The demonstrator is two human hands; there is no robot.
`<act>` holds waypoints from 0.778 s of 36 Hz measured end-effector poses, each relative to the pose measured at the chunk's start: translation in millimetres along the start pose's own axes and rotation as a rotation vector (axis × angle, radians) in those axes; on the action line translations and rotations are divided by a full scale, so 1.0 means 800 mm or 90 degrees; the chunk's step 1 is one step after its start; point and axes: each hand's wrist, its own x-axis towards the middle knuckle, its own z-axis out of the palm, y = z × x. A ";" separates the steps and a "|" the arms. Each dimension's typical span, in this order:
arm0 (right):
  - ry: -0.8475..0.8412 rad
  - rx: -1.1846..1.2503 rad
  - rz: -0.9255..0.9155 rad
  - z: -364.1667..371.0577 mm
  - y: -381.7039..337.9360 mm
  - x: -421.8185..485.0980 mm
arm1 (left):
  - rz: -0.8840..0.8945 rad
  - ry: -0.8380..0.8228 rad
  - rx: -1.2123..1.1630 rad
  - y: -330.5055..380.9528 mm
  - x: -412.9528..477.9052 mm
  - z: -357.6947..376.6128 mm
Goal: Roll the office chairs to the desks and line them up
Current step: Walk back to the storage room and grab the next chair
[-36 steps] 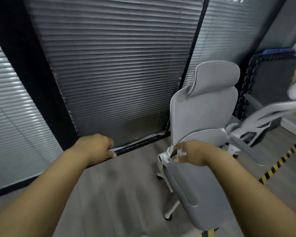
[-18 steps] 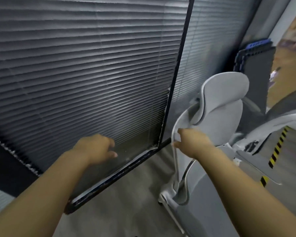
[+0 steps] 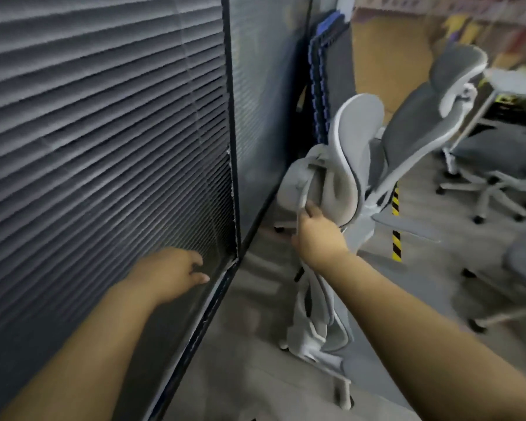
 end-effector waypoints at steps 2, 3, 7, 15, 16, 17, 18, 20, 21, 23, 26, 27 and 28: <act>0.005 0.006 0.023 0.008 -0.001 -0.002 | 0.040 -0.008 0.009 -0.003 0.020 -0.007; 0.011 0.008 0.029 0.011 -0.001 -0.003 | 0.058 -0.008 0.010 -0.003 0.028 -0.009; 0.019 0.033 0.057 0.015 0.001 -0.020 | 0.130 -0.005 0.032 0.006 0.059 -0.015; 0.075 0.097 0.050 0.019 0.027 -0.116 | 0.261 -0.013 -0.019 0.060 0.097 -0.010; 0.107 0.114 0.030 0.023 0.032 -0.131 | 0.274 -0.012 -0.025 0.069 0.099 -0.009; 0.139 0.126 0.014 0.026 0.036 -0.145 | 0.287 -0.013 -0.028 0.079 0.100 -0.007; 0.161 0.135 0.005 0.030 0.040 -0.159 | 0.300 -0.013 -0.031 0.088 0.099 -0.006; 0.187 0.152 -0.001 0.034 0.046 -0.189 | 0.325 0.000 -0.037 0.106 0.095 -0.004; 0.199 0.159 0.004 0.036 0.050 -0.203 | 0.341 0.020 -0.043 0.113 0.094 -0.003; 0.230 0.166 0.036 0.034 0.060 -0.231 | 0.369 0.078 -0.061 0.125 0.090 0.000; 0.273 0.118 0.104 0.024 0.073 -0.268 | 0.374 0.142 -0.079 0.137 0.083 0.002; 0.276 0.085 0.120 0.020 0.077 -0.274 | 0.381 0.161 -0.083 0.138 0.081 0.003; 0.274 0.047 0.142 0.017 0.081 -0.283 | 0.393 0.175 -0.079 0.142 0.078 0.005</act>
